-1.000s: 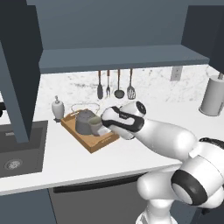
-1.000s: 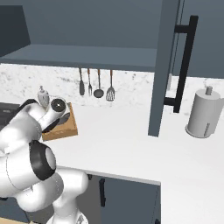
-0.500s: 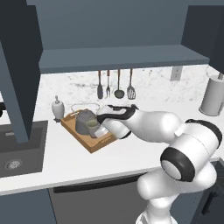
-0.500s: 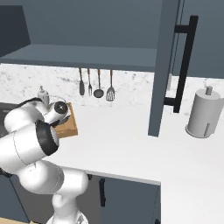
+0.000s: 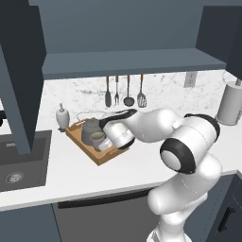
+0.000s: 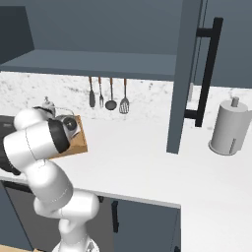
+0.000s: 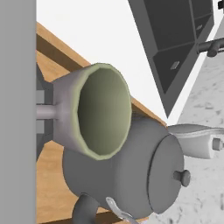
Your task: Pick the kettle from the counter and place it on the tray. Then pick the mug from the cabinet and place it on the tray. Then close the cabinet doors.
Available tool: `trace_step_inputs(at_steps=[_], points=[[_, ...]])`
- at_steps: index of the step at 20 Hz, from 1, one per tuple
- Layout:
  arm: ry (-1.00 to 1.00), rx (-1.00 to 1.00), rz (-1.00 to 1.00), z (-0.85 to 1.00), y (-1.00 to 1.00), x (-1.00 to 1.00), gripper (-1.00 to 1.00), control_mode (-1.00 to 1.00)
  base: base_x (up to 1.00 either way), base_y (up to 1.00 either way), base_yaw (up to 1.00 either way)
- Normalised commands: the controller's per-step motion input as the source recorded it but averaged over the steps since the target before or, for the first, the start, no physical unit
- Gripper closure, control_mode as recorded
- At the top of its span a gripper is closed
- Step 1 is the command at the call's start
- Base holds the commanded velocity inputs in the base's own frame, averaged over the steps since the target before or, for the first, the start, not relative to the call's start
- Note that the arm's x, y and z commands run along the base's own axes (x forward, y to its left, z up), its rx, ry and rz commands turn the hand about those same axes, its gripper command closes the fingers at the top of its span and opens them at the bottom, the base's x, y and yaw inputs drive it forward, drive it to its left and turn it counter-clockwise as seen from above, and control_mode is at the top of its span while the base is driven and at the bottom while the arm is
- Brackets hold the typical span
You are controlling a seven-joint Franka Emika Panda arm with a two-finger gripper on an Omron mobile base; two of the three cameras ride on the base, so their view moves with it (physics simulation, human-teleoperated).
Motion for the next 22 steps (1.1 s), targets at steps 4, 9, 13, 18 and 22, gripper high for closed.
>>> trace_step_inputs(at_steps=[4, 9, 13, 18, 22], points=[[0.00, 0.00, 0.00, -0.30, 0.01, 0.16, 1.00, -1.00, 0.00, 0.00, 0.00], [0.00, 0.00, 0.00, -0.21, 0.00, 0.10, 1.00, -1.00, 0.00, 0.00, 0.00], [0.00, 0.00, 0.00, -0.10, 0.00, 0.00, 1.00, -1.00, 0.00, 0.00, 0.00], [0.05, 0.00, 0.00, 0.00, 0.04, 0.00, -1.00, -1.00, 0.00, 0.00, 0.00], [0.06, 0.00, 0.00, 0.02, 0.01, -0.12, -1.00, -1.00, 0.00, 0.00, 0.00]])
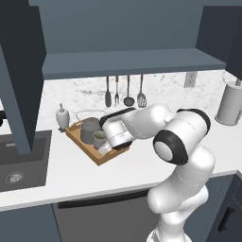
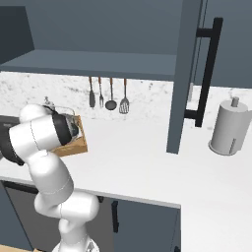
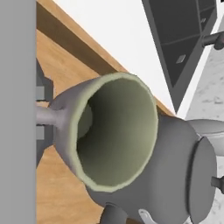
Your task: Pick the kettle from the counter and place it on the tray. Then pick the mug from the cabinet and place it on the tray. Then close the cabinet doors.
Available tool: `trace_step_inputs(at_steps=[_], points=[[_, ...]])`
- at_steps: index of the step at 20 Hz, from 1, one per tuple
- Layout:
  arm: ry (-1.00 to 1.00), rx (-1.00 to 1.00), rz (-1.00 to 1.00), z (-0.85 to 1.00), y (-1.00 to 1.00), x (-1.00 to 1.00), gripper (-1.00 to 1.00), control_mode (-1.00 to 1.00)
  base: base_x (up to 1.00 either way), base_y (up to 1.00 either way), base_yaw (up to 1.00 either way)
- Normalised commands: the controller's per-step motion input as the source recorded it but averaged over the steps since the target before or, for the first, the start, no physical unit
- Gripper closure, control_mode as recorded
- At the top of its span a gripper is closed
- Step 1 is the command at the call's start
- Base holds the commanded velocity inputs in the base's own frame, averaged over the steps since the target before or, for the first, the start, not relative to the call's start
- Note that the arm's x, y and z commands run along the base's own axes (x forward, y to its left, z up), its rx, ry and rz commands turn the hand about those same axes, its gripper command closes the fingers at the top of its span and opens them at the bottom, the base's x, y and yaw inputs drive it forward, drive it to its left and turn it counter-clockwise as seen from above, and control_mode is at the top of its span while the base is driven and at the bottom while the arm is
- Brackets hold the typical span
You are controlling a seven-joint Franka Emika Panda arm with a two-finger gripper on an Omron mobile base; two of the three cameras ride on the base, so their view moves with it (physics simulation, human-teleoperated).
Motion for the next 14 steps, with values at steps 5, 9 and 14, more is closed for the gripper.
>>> trace_step_inputs(at_steps=[5, 9, 14], points=[[0.02, 0.00, 0.00, 0.38, 0.00, -0.15, -1.00, -1.00, 0.00, 0.00, 0.00], [0.02, 0.00, 0.00, 0.76, 0.00, -0.02, -1.00, -1.00, 0.00, 0.00, 0.00], [0.10, -0.01, -0.06, 0.84, 0.00, -0.34, -1.00, -1.00, 0.00, 0.00, 0.00]])
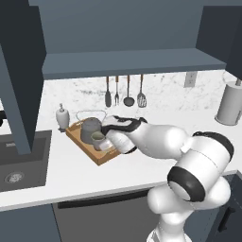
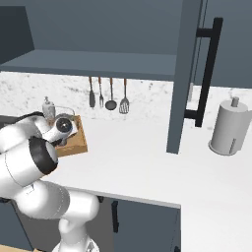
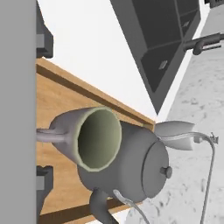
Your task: Pick the kettle from the counter and place it on the tray. Then pick the mug from the cabinet and place it on the tray. Then close the cabinet doors.
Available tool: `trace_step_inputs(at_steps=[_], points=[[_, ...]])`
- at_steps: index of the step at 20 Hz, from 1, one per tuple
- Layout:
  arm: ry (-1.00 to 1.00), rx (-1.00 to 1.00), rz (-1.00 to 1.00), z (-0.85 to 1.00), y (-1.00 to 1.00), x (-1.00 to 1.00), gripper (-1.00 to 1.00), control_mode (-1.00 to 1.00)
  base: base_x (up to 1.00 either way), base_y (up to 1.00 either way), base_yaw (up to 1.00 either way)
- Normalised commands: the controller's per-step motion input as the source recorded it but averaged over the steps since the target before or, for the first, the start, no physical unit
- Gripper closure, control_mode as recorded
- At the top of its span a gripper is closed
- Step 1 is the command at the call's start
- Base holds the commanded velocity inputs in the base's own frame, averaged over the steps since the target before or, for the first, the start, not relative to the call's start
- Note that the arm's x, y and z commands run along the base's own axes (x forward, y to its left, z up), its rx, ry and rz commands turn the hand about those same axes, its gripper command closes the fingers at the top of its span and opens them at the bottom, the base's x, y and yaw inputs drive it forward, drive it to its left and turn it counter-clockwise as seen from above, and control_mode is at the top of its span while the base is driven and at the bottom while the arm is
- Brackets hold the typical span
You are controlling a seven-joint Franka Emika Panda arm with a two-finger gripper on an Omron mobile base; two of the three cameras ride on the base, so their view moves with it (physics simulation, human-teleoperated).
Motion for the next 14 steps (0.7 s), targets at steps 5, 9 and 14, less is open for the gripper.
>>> trace_step_inputs(at_steps=[5, 9, 14], points=[[0.32, -0.09, -0.28, 0.69, -0.06, -0.57, -1.00, -1.00, 0.00, 0.00, 0.00], [0.41, -0.16, -0.31, 0.34, -0.04, -0.20, -1.00, -1.00, 0.00, 0.00, 0.00], [0.07, -0.06, -0.03, 0.01, 0.01, -0.05, -1.00, -1.00, 0.00, 0.00, 0.00]])
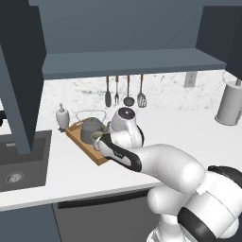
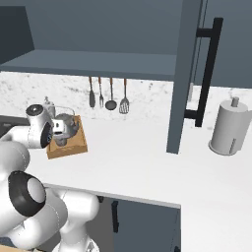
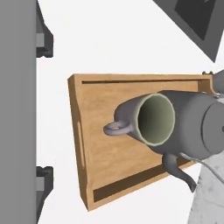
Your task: Pick the kettle from the counter and place it on the tray. Then pick the mug from the cabinet and place it on the tray. Then close the cabinet doors.
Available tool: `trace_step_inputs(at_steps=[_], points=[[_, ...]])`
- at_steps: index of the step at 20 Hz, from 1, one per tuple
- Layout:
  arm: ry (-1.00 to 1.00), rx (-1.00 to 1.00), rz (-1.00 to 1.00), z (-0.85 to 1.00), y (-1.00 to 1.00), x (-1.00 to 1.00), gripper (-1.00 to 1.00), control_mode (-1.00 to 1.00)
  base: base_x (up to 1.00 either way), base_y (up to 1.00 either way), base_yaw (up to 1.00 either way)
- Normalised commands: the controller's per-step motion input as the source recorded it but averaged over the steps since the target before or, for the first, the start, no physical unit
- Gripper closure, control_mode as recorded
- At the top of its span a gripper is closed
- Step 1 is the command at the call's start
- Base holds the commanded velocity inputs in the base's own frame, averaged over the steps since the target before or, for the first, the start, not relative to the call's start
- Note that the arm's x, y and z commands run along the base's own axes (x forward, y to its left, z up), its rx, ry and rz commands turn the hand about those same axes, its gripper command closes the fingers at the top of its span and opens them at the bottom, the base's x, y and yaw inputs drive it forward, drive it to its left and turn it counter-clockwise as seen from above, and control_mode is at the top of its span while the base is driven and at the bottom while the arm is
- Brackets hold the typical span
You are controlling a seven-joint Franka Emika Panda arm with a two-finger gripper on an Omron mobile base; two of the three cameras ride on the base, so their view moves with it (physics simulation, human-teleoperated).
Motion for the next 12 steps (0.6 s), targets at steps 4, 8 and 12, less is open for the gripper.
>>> trace_step_inputs(at_steps=[4, 8, 12], points=[[0.03, 0.00, 0.00, 0.03, 0.00, -0.19, -1.00, -1.00, 0.00, 0.00, 0.00], [0.03, -0.03, 0.00, 0.00, 0.01, -0.17, -1.00, -1.00, 0.00, 0.00, 0.00], [0.00, -0.02, 0.00, 0.00, 0.06, -0.17, -1.00, -1.00, 0.00, 0.00, 0.00]])
